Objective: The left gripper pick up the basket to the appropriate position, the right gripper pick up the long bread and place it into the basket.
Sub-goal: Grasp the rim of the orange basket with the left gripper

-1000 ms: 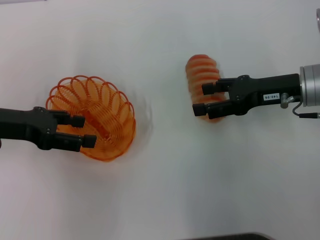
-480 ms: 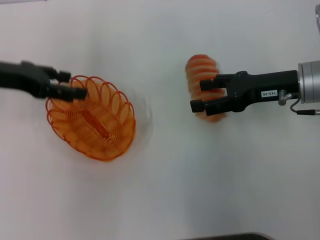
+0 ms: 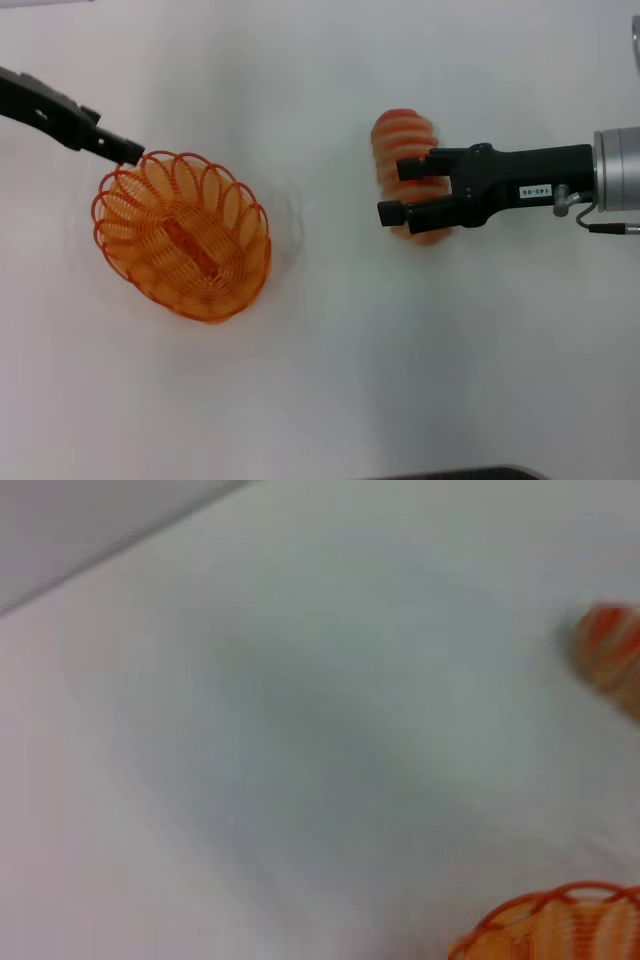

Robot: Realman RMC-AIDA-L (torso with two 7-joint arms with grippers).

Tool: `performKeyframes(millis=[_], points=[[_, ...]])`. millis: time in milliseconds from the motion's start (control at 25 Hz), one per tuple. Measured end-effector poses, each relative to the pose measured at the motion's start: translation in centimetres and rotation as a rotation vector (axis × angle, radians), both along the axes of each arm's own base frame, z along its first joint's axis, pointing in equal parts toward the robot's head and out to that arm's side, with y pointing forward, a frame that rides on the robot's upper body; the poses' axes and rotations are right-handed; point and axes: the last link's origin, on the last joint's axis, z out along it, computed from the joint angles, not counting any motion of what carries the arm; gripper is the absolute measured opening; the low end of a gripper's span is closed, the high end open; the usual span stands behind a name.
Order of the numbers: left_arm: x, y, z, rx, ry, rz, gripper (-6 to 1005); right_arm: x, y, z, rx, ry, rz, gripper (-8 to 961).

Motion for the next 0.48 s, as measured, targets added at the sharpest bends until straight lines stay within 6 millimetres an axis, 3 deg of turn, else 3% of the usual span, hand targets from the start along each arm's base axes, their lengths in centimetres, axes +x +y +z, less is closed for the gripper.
performKeyframes(millis=[480], points=[[-1.0, -0.3, -3.3, -0.032, 0.135, 0.026, 841, 0.0, -0.1, -0.5, 0.0, -0.006, 0.002, 936]])
